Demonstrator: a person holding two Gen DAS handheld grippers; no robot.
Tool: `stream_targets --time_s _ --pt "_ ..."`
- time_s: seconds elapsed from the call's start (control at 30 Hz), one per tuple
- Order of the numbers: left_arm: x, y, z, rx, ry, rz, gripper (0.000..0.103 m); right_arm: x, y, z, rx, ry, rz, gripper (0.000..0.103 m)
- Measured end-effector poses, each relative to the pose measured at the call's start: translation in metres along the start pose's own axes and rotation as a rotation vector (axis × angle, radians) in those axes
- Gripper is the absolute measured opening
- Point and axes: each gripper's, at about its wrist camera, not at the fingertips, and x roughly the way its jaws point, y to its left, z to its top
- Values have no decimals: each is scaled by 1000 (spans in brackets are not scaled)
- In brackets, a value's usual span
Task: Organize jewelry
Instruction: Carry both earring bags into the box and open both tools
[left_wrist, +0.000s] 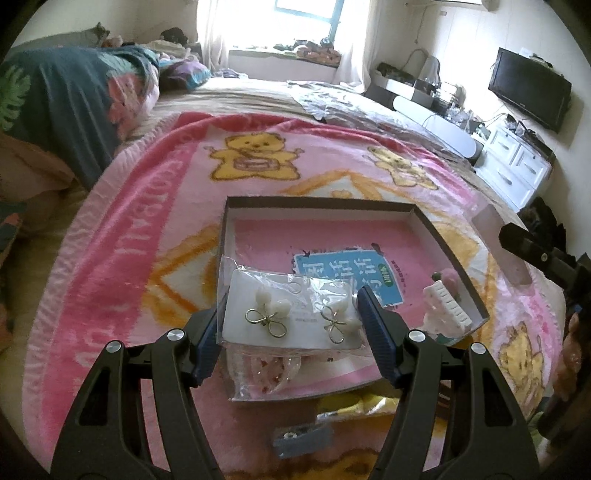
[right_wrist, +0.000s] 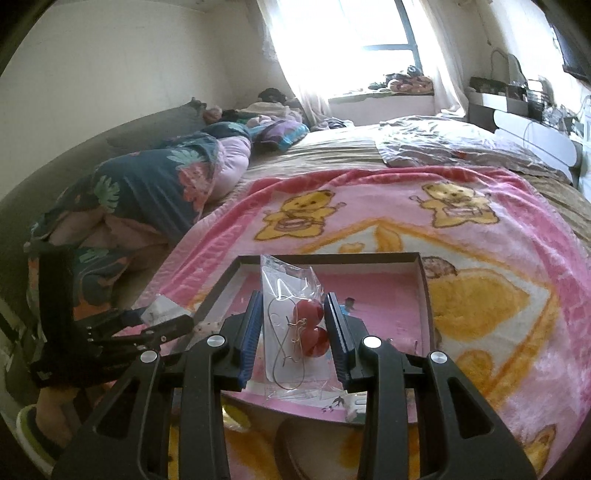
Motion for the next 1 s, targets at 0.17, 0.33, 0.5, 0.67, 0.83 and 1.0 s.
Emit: stream_targets --time_s 0.17,0.33,0.5,0.67,0.83,1.0 --pt "17 0 -5 5 24 -4 60 13 -5 -5 10 26 -13 33" --pt "32 2 -12 7 58 -5 60 30 -8 -13 14 59 -23 33" --pt "40 2 -16 8 77 -10 60 47 -9 -20 14 94 -28 33" --pt "44 3 -19 11 88 -8 60 61 -10 -24 20 124 -27 33" --pt "43 4 -20 11 91 -12 61 74 -7 -30 11 158 -25 33" --pt "43 5 -21 3 96 -17 63 82 -5 -34 13 183 -23 33"
